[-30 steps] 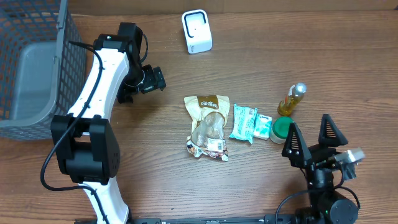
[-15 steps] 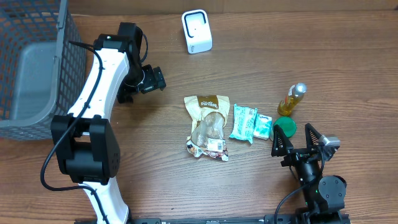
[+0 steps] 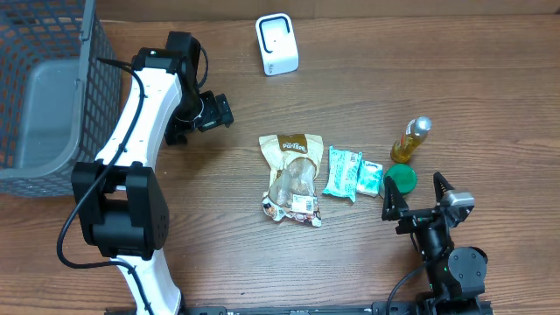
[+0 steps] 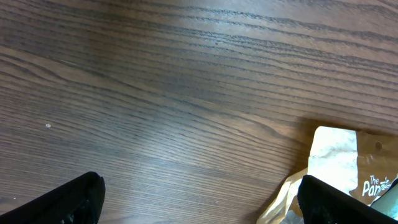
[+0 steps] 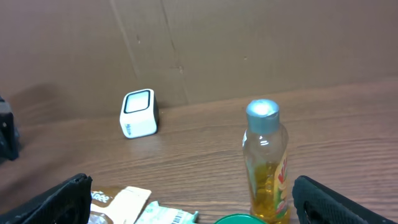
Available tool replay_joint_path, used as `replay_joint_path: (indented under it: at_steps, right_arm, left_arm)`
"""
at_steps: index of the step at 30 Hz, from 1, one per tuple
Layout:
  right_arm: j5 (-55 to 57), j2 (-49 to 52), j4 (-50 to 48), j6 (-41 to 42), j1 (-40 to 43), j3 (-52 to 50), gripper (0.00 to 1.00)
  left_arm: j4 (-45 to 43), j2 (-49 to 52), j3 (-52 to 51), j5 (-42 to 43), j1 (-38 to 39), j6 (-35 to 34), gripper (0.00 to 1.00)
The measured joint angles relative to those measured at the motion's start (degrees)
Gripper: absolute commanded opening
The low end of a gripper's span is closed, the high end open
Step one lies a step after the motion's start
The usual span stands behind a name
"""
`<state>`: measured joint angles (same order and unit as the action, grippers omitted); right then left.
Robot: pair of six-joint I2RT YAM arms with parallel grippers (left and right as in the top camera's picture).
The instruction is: Scan the item barcode
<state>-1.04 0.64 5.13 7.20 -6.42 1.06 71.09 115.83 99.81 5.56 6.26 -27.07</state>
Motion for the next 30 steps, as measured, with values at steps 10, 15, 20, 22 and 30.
replay_joint_path:
  at_steps: [10,15,20,22,30]
  right_arm:
    - [0.48,0.00,0.02,-2.49,-0.02,0.00,1.00]
    - [0.59,0.00,0.02,-2.67,-0.02,0.00,1.00]
    - [0.66,0.00,0.02,-2.71,-0.02,-0.02,1.00]
    - [0.63,0.00,0.00,-2.73,0.00,0.00,1.00]
    - [0.66,0.00,0.02,-2.73,-0.02,-0.02,1.00]
  left_arm:
    - [0.00,0.00,-0.02,0.00,0.00,0.00,1.00]
    - [0.00,0.00,0.00,0.00,0.00,0.00,0.99]
    - [0.00,0.00,-0.02,0.00,0.00,0.00,0.99]
    - [0.00,0.00,-0.02,0.00,0.00,0.00,0.99]
    - [0.00,0.00,0.00,0.00,0.00,0.00,1.00]
